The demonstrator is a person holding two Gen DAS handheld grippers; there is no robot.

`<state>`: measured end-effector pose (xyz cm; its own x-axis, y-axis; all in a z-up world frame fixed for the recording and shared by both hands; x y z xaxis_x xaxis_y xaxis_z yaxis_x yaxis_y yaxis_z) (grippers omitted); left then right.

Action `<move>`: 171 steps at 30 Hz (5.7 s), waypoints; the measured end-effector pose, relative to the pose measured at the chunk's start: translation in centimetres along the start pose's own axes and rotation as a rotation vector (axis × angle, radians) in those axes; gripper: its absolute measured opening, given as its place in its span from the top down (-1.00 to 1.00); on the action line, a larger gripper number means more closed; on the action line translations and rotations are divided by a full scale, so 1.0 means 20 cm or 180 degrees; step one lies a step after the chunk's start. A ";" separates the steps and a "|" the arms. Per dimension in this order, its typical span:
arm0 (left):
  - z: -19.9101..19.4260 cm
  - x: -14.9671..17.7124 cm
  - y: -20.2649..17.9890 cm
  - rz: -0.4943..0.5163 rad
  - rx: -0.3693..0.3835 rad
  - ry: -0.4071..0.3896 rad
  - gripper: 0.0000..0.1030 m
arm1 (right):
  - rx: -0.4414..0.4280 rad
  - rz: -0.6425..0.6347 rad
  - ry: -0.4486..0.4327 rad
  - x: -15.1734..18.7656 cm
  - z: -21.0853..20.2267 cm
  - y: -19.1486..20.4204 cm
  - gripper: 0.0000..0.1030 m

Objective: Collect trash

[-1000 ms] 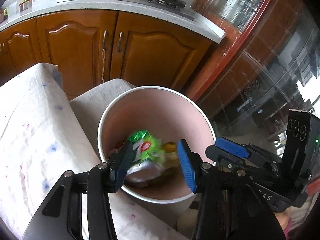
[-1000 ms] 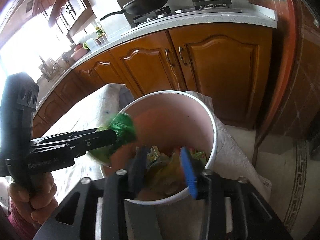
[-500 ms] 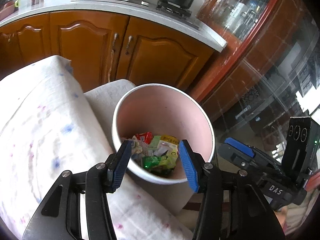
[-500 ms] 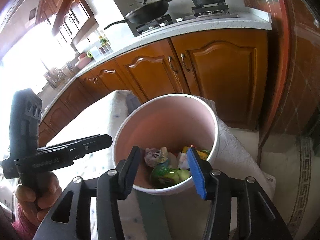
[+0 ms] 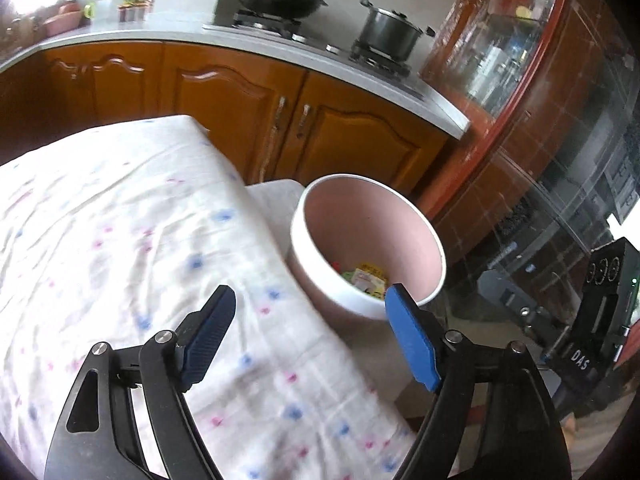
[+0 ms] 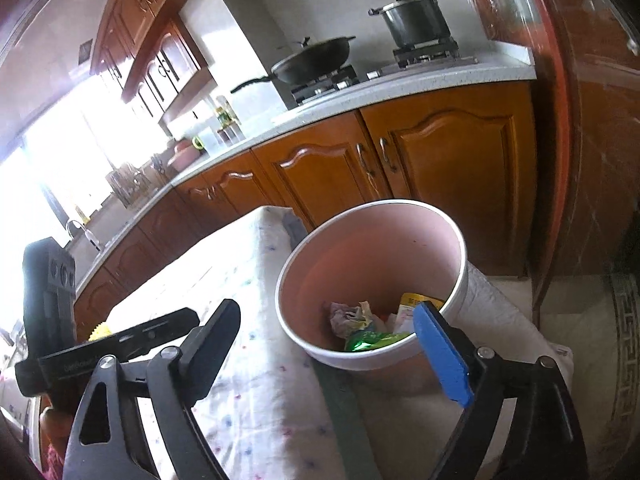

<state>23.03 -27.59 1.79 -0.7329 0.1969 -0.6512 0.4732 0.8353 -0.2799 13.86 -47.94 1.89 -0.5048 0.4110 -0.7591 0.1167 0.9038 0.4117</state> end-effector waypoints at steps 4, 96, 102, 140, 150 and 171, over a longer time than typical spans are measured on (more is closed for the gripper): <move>-0.07 0.05 0.03 -0.0012 -0.0112 -0.0120 -0.56 | -0.0033 0.0022 -0.0135 0.05 -0.04 0.04 -0.83; -0.74 0.81 0.25 0.0118 -0.1424 -0.1375 -1.00 | 0.0107 -0.0987 -0.1240 0.67 -0.34 0.57 -1.00; -0.74 0.81 0.25 0.0122 -0.1431 -0.1378 -1.00 | 0.0105 -0.0987 -0.1231 0.67 -0.34 0.57 -1.00; -0.74 0.82 0.25 0.0106 -0.1429 -0.1363 -1.00 | 0.0050 -0.0984 -0.1169 0.67 -0.31 0.57 -1.00; -0.73 0.82 0.26 0.0103 -0.1417 -0.1343 -1.00 | 0.0029 -0.0979 -0.1171 0.67 -0.31 0.58 -1.00; -0.73 0.81 0.26 0.0107 -0.1400 -0.1331 -1.00 | 0.0004 -0.0984 -0.1175 0.67 -0.30 0.60 -1.00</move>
<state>6.42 -12.61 0.05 -0.4245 0.0831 -0.9016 0.1810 0.9835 0.0054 3.34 -32.32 -0.26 -0.1788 0.1378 -0.9742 0.0104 0.9904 0.1381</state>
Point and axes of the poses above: each gripper's, at about its wrist camera, not at the fingertips, and z roughly the way its jaws point, y to its left, x to its underside, the point moved 2 cm from there along z, roughly the way its jaws point, and after that the axes turned 3 degrees about -x, right-handed, at the moved point
